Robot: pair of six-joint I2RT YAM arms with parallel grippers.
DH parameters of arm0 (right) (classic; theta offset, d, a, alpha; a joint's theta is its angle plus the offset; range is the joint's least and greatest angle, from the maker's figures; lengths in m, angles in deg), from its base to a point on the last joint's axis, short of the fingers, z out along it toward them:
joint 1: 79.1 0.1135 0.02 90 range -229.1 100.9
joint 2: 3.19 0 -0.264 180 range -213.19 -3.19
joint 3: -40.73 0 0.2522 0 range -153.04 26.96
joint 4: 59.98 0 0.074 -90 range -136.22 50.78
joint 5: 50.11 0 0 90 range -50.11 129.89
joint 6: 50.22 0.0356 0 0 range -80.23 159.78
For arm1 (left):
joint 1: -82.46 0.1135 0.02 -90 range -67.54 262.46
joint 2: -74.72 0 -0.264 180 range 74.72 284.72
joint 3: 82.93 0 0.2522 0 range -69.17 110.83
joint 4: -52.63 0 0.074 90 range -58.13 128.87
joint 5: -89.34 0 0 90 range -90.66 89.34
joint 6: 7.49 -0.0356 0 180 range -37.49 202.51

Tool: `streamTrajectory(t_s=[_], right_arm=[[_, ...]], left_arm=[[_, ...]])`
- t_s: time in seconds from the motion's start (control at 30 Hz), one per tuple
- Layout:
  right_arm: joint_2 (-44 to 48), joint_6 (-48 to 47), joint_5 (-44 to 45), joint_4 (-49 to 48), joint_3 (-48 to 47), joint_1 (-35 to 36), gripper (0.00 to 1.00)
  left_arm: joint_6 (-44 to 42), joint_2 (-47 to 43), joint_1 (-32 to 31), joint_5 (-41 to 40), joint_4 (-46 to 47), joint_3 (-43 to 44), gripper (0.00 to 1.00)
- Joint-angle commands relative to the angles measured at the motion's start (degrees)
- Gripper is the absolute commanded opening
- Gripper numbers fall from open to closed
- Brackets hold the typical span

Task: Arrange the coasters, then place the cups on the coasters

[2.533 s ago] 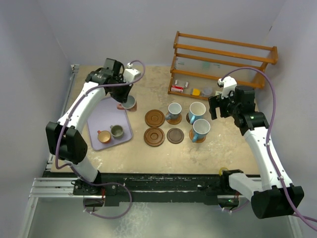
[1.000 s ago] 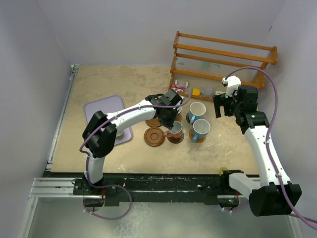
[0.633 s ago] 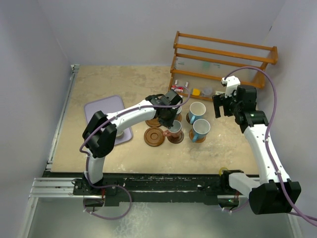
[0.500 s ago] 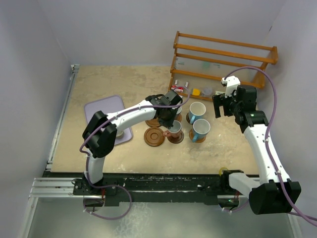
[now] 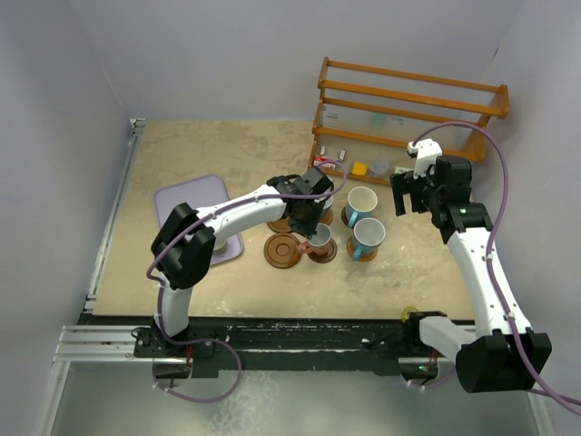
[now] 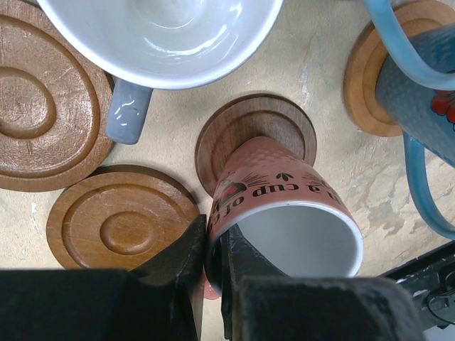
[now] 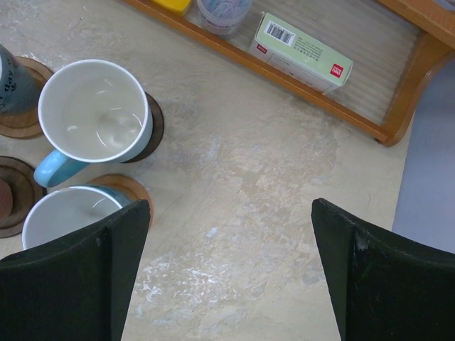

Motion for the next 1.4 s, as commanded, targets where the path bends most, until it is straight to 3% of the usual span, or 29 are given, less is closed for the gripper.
streamTrajectory(t_s=[0.0,0.73,1.37], right_arm=[[1.2,-0.8,1.1,-2.2,-0.1,-0.4,0.97],[1.8,-0.9,0.9,-2.4,0.0,-0.6,0.98],[1.6,-0.9,0.5,-2.4,-0.1,-0.8,0.99]], left_arm=[[1.1,-0.3,-0.2,1.2,2.9,0.3,0.08],[0.9,0.5,-0.1,4.2,4.5,-0.5,0.20],[-4.0,-9.1,-0.1,4.6,7.5,-3.0,0.57]])
